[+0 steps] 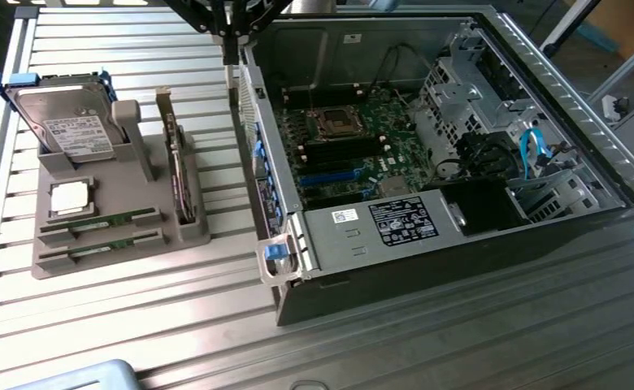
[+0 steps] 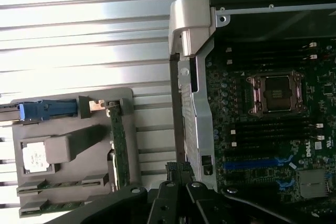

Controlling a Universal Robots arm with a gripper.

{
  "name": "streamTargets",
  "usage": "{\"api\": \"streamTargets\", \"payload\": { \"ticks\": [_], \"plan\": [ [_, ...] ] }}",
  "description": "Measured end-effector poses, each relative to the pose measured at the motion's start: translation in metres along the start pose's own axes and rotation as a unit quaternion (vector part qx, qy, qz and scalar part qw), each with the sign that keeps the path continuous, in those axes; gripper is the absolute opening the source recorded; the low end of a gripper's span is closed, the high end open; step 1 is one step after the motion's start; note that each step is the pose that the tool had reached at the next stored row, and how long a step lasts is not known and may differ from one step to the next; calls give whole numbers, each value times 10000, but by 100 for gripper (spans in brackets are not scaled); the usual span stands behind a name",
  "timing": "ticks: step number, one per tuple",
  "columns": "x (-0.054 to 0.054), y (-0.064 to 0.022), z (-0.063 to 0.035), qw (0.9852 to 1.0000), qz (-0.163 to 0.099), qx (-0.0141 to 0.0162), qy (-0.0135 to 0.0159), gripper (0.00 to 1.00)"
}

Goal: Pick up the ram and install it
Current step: 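Reach for the ram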

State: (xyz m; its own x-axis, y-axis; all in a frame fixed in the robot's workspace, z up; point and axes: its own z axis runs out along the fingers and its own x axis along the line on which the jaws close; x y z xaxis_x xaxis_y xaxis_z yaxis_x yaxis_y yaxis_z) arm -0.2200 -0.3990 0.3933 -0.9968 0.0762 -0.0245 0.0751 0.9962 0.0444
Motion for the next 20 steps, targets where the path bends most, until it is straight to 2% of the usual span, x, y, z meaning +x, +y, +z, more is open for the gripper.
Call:
{"api": "streamTargets", "payload": {
  "ticks": [20],
  "plan": [
    [296,-23,-8,10000,0,0,0,10]
  ]
}}
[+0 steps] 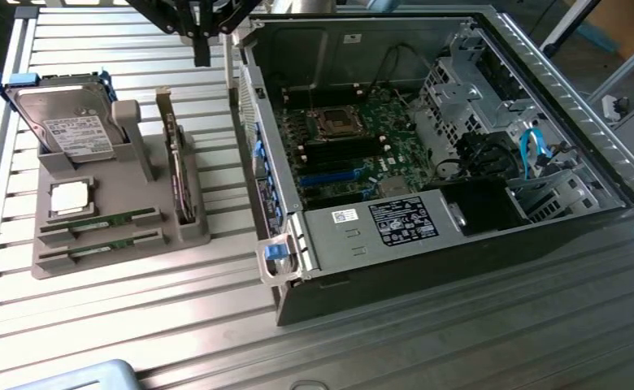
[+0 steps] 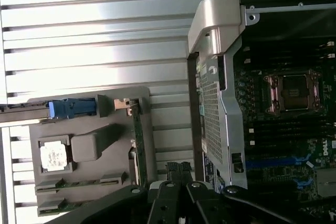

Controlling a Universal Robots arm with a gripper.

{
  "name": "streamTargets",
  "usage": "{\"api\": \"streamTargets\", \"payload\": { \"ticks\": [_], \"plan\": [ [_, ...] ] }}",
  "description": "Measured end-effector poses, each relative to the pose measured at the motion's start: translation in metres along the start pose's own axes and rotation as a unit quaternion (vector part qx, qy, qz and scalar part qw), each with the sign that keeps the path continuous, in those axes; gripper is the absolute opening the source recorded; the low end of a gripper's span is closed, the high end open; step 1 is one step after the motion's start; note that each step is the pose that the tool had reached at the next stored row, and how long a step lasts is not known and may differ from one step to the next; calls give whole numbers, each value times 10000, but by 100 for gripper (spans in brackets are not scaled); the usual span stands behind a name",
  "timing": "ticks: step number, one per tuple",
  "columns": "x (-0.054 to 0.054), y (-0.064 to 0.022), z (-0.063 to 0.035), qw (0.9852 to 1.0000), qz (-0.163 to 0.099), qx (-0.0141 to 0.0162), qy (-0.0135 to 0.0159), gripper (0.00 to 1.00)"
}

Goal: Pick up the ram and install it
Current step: 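Reach for the ram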

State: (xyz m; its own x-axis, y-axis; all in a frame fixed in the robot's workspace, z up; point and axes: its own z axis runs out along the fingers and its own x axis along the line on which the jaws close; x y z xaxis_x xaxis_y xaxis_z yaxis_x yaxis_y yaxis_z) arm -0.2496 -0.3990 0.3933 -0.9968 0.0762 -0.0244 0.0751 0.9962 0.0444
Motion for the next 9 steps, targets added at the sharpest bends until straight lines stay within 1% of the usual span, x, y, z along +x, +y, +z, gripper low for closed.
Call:
{"api": "streamTargets", "payload": {
  "ticks": [9],
  "plan": [
    [151,-11,-4,10000,0,0,0,10]
  ]
}}
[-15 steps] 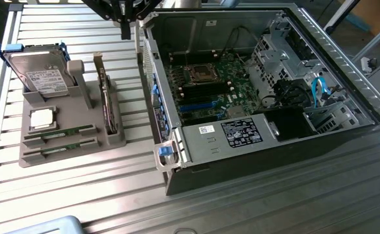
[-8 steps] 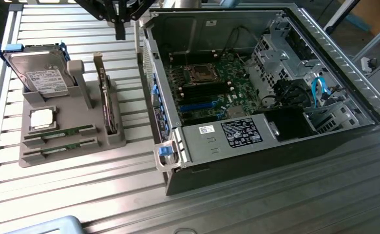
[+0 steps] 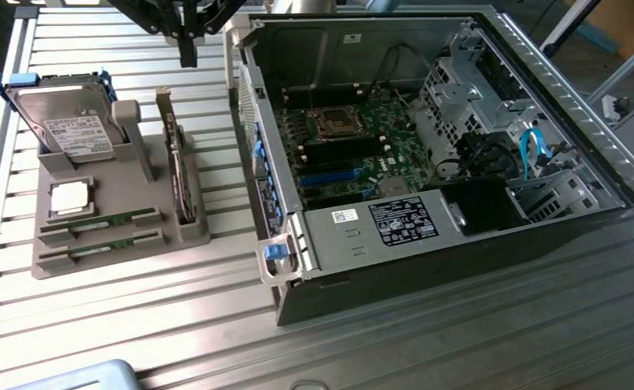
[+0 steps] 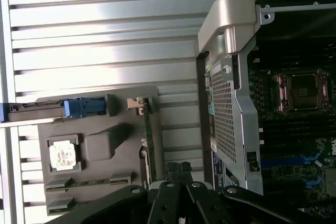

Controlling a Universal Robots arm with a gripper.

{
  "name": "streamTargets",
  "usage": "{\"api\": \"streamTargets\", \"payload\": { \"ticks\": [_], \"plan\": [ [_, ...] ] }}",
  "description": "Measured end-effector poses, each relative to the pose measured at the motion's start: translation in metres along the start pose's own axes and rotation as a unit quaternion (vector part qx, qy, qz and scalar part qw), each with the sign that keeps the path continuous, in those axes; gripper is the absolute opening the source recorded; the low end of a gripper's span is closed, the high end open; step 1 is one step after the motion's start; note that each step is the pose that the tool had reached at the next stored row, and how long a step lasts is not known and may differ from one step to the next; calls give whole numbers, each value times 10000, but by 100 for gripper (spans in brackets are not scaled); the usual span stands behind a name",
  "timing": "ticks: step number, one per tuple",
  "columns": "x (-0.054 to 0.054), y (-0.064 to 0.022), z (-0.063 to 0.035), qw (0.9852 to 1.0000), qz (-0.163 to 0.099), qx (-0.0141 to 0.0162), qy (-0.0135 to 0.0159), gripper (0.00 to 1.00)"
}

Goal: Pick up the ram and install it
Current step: 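Reach for the ram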

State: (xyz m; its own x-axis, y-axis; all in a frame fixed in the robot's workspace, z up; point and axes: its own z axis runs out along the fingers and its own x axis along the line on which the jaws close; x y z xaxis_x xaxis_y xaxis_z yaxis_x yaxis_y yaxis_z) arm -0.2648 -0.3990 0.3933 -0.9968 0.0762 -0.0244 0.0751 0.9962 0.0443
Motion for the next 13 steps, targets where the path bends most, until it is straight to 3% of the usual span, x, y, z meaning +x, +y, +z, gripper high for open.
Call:
{"api": "streamTargets", "payload": {
  "ticks": [13],
  "plan": [
    [217,-16,-6,10000,0,0,0,10]
  ]
}}
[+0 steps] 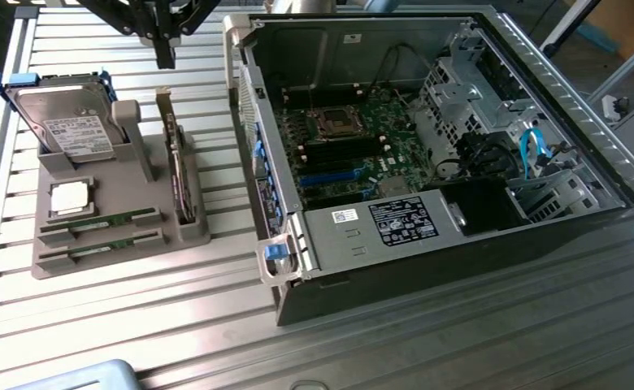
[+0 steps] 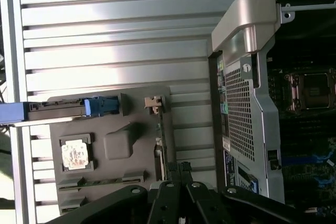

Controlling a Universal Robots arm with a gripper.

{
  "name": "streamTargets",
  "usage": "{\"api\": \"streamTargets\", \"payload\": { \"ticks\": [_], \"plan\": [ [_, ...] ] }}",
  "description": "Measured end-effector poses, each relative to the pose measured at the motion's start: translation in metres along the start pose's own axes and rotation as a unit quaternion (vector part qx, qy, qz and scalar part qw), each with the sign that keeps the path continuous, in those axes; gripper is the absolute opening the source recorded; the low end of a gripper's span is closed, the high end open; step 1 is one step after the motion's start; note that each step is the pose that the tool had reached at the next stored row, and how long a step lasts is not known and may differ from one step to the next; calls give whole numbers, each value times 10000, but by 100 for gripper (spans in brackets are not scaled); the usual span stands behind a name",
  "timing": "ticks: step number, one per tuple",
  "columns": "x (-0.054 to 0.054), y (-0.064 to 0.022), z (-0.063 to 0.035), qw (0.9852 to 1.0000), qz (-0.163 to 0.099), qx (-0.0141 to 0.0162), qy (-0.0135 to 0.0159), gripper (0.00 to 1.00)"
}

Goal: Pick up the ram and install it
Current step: 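Reach for the ram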

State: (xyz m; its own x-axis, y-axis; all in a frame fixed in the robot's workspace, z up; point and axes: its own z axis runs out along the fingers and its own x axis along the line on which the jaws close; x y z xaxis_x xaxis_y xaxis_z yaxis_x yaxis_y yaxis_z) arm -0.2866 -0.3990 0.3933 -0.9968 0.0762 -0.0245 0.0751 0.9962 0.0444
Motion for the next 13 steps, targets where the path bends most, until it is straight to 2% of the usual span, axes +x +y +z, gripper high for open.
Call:
{"api": "streamTargets", "payload": {
  "ticks": [13],
  "plan": [
    [224,-17,-6,10000,0,0,0,10]
  ]
}}
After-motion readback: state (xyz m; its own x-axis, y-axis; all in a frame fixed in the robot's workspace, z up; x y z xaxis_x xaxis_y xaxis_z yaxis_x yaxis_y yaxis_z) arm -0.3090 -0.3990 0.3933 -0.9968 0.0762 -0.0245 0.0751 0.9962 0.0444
